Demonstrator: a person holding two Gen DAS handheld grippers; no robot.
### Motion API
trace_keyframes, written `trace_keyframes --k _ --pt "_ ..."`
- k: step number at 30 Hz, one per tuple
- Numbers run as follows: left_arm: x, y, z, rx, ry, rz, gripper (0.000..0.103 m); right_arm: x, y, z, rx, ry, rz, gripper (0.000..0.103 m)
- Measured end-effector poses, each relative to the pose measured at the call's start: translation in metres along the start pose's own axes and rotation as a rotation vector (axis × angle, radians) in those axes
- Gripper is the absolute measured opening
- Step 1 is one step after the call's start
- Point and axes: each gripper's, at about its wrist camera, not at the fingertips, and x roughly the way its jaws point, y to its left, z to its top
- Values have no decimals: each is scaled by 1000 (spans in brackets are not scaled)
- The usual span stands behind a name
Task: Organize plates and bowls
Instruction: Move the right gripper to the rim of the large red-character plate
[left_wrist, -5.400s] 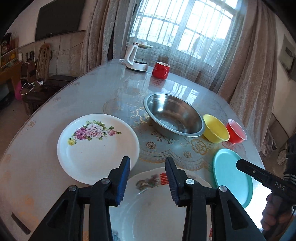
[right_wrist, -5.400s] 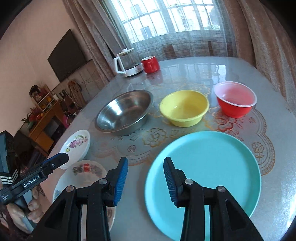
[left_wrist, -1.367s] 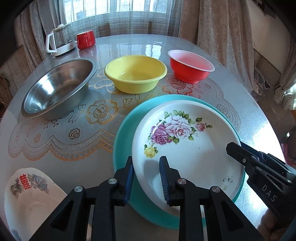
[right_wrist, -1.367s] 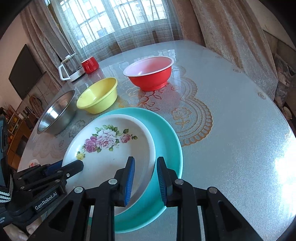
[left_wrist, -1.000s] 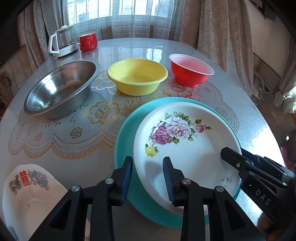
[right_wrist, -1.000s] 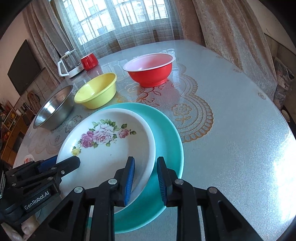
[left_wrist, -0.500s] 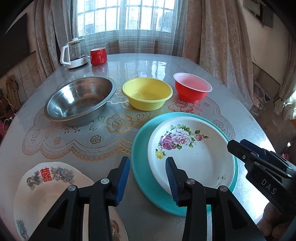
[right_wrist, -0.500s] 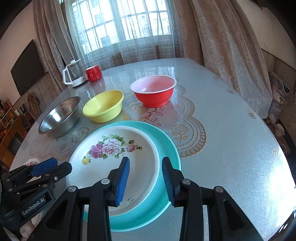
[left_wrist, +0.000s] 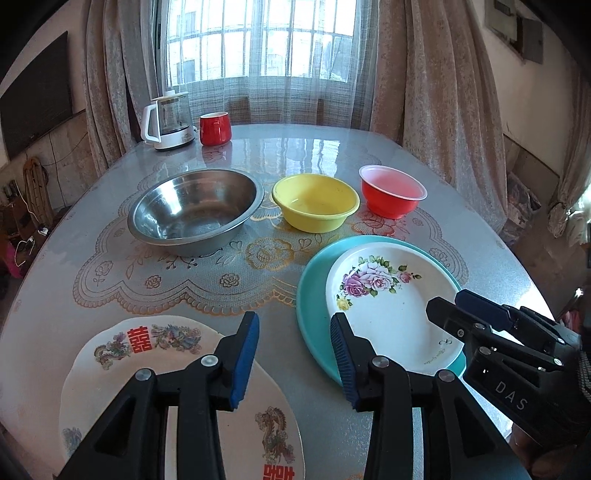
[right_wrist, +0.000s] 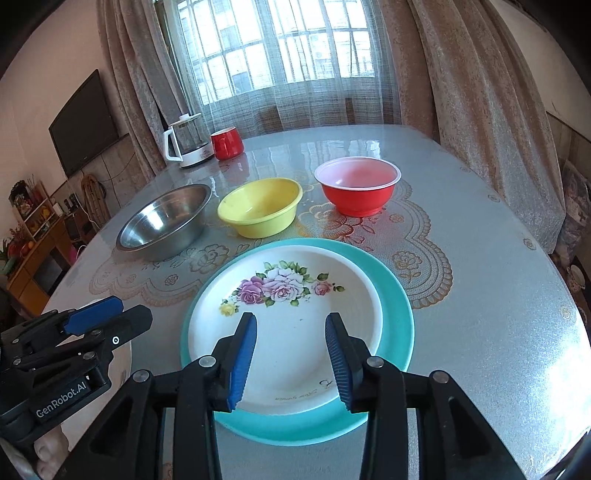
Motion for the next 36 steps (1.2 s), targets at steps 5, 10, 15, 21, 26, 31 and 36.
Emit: trace_keyframes --k 5,10,15,21,26,31,36 --pt "-14 18 -3 -35 -14 10 42 -4 17 -1 -41 -2 51 39" --pt "-26 43 -7 -85 -29 38 43 -3 31 0 -58 21 133 39" --pt "-39 83 -17 -158 -47 84 43 -1 50 -4 -83 51 240 39" --pt "-57 142 -38 -289 -66 100 46 6 70 -9 -90 103 386 39" --pt "-67 179 -57 -344 -85 141 46 17 88 -18 -118 157 433 39" --pt "-72 200 -83 -370 -85 131 51 27 93 -27 -115 204 450 39" --pt "-63 206 -104 -402 -36 48 51 40 97 -33 -103 247 461 39"
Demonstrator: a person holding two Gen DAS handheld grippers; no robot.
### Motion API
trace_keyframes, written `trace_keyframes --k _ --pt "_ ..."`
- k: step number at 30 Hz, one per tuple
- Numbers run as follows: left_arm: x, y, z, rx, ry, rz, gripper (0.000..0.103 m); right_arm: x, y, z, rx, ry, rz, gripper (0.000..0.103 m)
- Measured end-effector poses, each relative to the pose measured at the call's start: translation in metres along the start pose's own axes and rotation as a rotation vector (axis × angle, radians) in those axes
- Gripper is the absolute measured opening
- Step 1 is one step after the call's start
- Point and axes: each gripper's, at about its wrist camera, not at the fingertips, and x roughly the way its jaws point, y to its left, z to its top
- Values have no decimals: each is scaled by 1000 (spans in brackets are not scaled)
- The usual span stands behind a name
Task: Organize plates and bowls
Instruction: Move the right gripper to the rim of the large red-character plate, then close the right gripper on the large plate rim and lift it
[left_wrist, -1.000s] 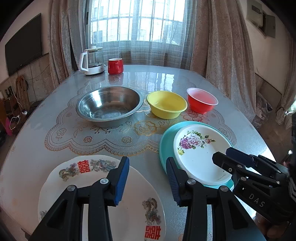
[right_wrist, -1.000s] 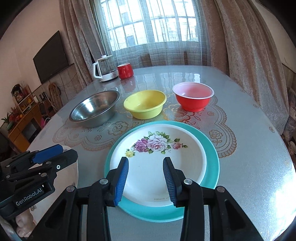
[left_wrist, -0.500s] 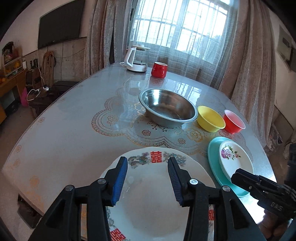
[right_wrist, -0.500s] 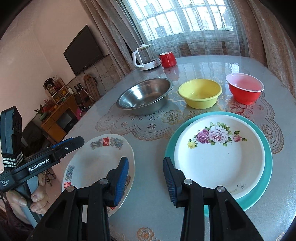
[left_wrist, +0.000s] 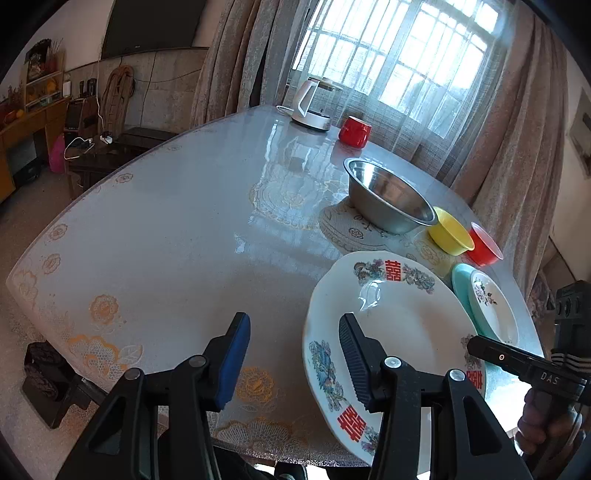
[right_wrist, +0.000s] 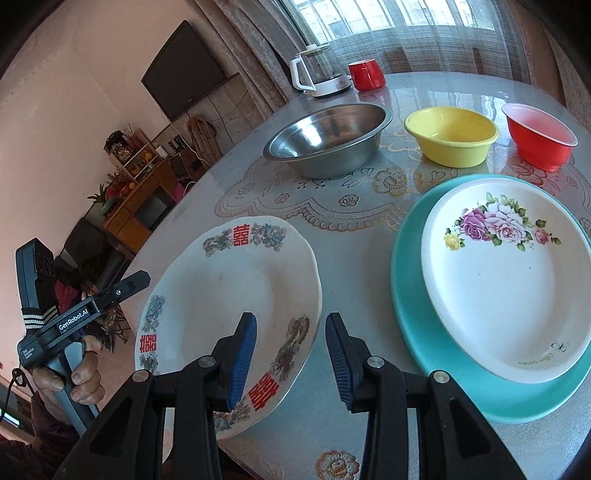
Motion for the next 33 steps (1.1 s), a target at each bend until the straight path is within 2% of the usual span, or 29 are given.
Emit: trace_keyframes --k 7,10,12,14,16,20,23,27,33 --pt "14 0 -12 -8 34 -79 47 14 3 -4 -6 30 32 39" --pt "25 -7 -15 3 65 -80 46 23 1 -7 1 47 41 33" --pt "27 -11 -14 18 55 -81 45 23 2 -9 -9 21 34 31" --pt "30 -13 -14 29 60 -96 38 23 -2 -9 11 21 53 31" --pt "32 -17 -15 56 49 -74 34 23 -7 -9 38 20 87 31" --pt "33 -18 -14 60 53 -87 29 22 -16 -10 82 10 144 31" --pt "33 -20 -14 74 63 -89 29 21 -7 -11 26 14 98 28" --pt "35 -14 -8 23 83 -110 29 22 0 -10 -17 16 61 21" --pt "35 -21 -10 67 57 -57 30 21 1 -12 -31 13 43 19"
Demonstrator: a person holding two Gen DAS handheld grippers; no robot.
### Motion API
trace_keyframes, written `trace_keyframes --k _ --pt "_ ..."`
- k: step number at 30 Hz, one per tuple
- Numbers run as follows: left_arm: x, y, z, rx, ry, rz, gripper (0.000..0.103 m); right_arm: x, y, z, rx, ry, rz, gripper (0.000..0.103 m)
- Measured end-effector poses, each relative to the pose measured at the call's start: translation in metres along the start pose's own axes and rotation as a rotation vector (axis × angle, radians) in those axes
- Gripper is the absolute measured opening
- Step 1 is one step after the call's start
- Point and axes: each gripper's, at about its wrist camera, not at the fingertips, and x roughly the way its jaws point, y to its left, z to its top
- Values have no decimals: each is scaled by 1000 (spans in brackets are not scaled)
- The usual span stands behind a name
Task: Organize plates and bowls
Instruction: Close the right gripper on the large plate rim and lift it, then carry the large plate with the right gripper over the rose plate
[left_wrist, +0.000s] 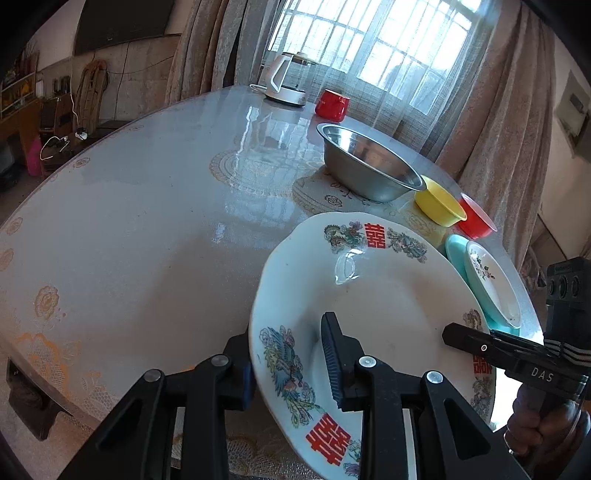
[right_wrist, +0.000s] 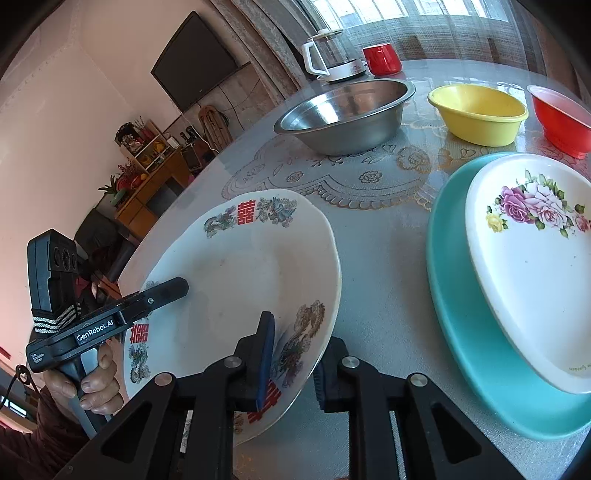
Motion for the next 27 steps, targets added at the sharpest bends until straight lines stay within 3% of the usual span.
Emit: trace_keyframes --k 11,27 --pt "-7 -9 -5 17 -7 -22 30 -13 7 4 -60 -1 -58 21" --pt "-16 -45 -1 137 -58 -42 30 -43 0 8 -71 -83 -97 21"
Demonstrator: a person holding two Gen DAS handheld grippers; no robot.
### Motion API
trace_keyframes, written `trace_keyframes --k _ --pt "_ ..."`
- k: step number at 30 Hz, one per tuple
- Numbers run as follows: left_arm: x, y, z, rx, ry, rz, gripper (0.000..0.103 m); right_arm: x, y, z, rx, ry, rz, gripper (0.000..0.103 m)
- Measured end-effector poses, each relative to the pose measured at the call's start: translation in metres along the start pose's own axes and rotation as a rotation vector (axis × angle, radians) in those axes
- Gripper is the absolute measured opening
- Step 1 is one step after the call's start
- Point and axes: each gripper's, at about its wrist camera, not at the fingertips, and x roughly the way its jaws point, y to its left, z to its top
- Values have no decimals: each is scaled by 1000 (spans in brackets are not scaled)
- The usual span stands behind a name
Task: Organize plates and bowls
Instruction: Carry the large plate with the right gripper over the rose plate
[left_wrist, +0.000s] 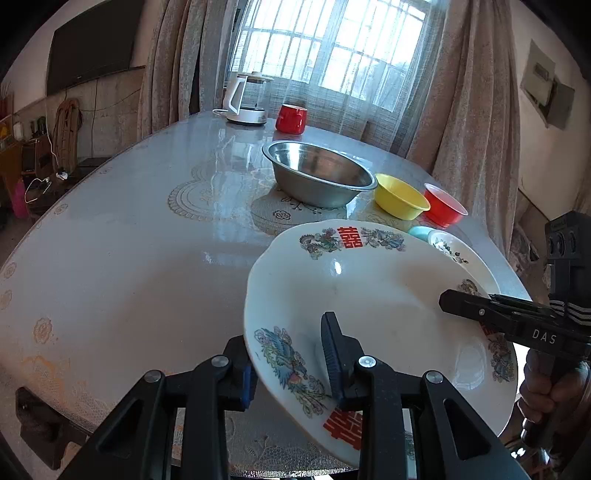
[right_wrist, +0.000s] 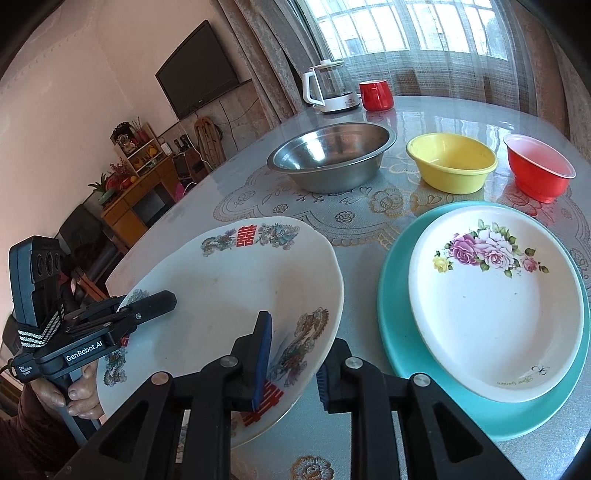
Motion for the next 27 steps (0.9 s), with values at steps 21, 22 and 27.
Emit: trace_keyframes --k 21,22,27 --pt "40 -102 59 176 -31 -150 30 -75 -66 4 124 -165 -183 24" --pt "43 -108 63 185 -28 -158 30 -78 -70 4 131 -174 -192 24" --pt "61 -139 75 243 -16 -188 30 -91 -92 8 146 -200 -265 25"
